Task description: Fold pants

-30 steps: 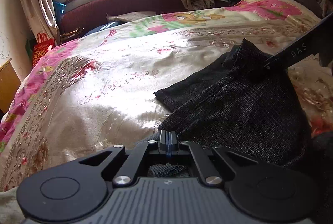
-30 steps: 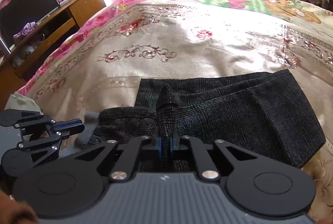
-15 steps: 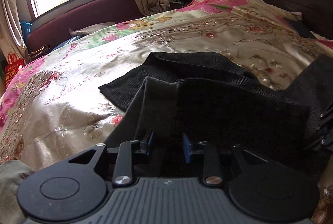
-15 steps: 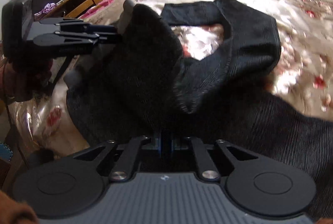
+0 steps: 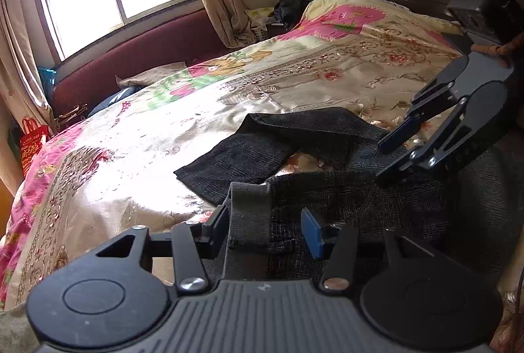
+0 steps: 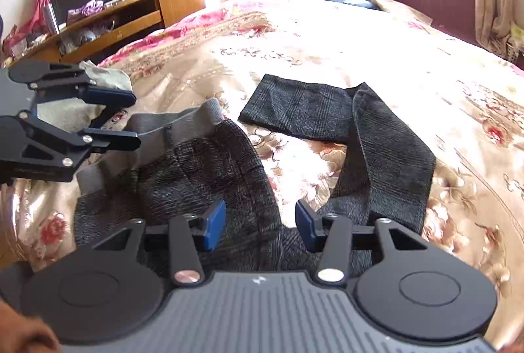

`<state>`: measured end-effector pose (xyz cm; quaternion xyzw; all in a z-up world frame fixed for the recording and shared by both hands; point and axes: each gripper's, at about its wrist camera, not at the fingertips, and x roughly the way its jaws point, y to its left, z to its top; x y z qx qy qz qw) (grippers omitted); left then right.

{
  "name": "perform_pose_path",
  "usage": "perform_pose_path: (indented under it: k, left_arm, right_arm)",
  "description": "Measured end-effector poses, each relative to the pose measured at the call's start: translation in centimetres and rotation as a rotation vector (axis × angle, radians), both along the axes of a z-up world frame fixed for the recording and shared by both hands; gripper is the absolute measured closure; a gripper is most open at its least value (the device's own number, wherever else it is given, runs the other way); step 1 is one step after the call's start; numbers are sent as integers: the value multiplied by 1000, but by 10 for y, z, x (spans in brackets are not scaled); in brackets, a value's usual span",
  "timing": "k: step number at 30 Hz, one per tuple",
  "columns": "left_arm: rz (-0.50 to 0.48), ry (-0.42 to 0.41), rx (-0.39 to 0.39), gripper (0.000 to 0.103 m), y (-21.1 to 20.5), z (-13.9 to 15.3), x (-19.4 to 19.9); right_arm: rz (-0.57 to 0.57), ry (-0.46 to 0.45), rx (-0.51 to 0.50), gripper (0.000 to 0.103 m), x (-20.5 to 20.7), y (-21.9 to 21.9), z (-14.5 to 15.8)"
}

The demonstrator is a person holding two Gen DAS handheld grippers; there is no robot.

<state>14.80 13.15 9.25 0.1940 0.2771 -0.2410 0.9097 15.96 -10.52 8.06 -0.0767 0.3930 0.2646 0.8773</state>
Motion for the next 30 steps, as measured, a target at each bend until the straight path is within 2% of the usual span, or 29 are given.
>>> perform_pose_path:
  k: [1, 3, 5, 8, 9, 10, 11, 12, 13, 15, 17, 22, 23, 25, 26, 29, 30]
  left_arm:
    - [-10, 19, -5, 30, 1, -3, 10]
    - [-13, 48, -12, 24, 4, -9, 26]
    - [-15, 76, -20, 23, 8, -16, 41]
    - [-35, 188, -57, 15, 14, -30, 66]
    - [-43, 237, -73, 14, 15, -36, 73]
    - [-43, 259, -73, 14, 15, -41, 78]
    - [-47, 268, -67, 14, 14, -44, 80]
    - [-55, 278, -60, 14, 13, -47, 81]
    - [-60, 286, -64, 14, 12, -48, 81]
    - [-70, 269, -74, 20, 10, -44, 75]
    - [-96, 239, -43, 24, 4, -39, 68]
    - [-110, 227, 14, 43, -6, -31, 61]
    - [-110, 218, 22, 44, -7, -29, 57]
    - [-117, 192, 26, 47, -3, -22, 42]
    - [-118, 187, 20, 47, 0, -19, 37]
    - [-102, 168, 23, 54, 4, -15, 31]
    - [-85, 156, 33, 61, 4, -14, 35]
  right_arm:
    - [31, 36, -5, 53, 12, 4, -5]
    - [71, 99, -5, 52, 32, 12, -16]
    - [88, 153, 19, 52, 40, 12, -28]
    - [97, 210, 64, 56, 46, 9, -33]
    - [100, 221, 76, 60, 44, 6, -33]
    - [108, 226, 84, 68, 42, 3, -32]
    - [114, 227, 94, 73, 41, 0, -30]
    - [115, 227, 109, 86, 38, -4, -27]
    - [116, 232, 134, 90, 36, -9, -24]
    - [134, 223, 182, 91, 27, -16, -14]
    - [159, 207, 181, 92, 19, -15, -7]
    - [166, 222, 187, 87, 23, -13, -9]
    - [167, 215, 171, 87, 23, -11, -10]
    - [191, 206, 111, 77, 20, -4, -16]
    - [206, 210, 95, 76, 19, -1, -19]
    - [200, 203, 68, 78, 14, 7, -28]
    - [182, 207, 52, 82, 15, 10, -27]
